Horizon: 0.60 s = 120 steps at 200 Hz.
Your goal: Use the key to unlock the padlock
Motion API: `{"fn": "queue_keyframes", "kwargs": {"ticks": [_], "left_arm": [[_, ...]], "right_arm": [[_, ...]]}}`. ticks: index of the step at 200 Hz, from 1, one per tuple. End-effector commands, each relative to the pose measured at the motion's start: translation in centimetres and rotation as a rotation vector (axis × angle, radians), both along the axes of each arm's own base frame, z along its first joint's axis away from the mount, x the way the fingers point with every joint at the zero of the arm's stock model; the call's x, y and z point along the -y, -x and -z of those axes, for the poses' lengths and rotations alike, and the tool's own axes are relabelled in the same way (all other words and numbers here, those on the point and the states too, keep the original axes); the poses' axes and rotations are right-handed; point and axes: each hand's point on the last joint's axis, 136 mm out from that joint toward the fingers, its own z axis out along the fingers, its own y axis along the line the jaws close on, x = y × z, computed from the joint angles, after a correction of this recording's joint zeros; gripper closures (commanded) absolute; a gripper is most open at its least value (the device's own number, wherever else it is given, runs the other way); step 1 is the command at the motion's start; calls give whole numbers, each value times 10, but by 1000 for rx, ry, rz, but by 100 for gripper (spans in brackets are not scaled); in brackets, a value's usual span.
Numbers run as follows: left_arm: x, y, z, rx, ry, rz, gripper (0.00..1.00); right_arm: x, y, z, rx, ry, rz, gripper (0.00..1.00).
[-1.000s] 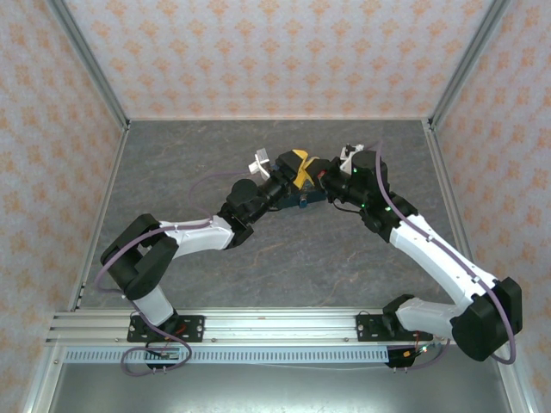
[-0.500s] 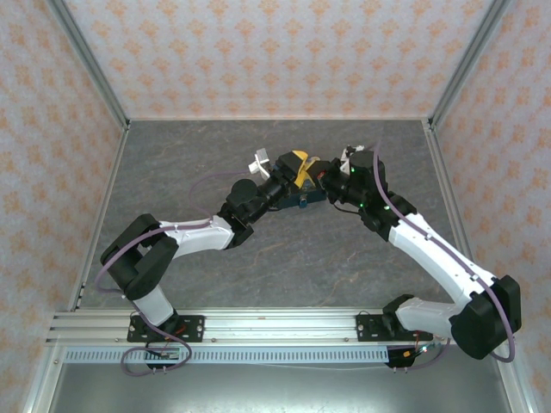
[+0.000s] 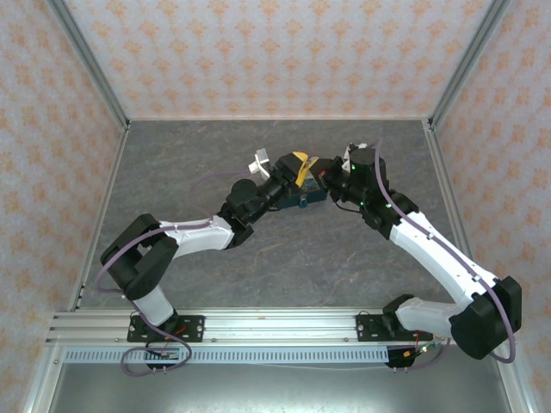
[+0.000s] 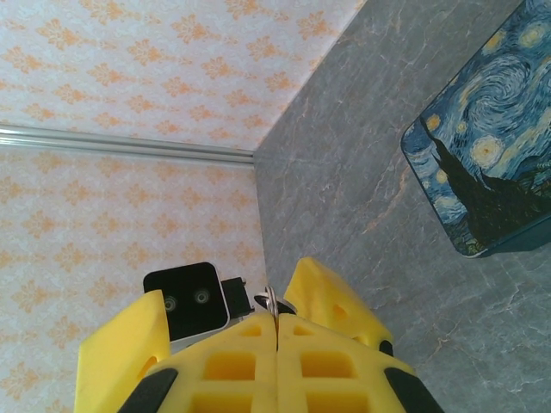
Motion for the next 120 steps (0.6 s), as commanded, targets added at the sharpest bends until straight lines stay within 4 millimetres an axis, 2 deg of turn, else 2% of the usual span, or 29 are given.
{"fn": "queue_keyframes", "kwargs": {"ticks": [1, 72, 120], "left_arm": [[0, 8, -16, 37, 18, 11, 50], [0, 9, -11, 27, 3, 6, 66], [-1, 8, -9, 23, -9, 2, 82]], "right_arm": [[5, -5, -12, 33, 8, 24, 100], [7, -6, -9, 24, 13, 31, 100], [8, -5, -9, 23, 16, 34, 100]]}}
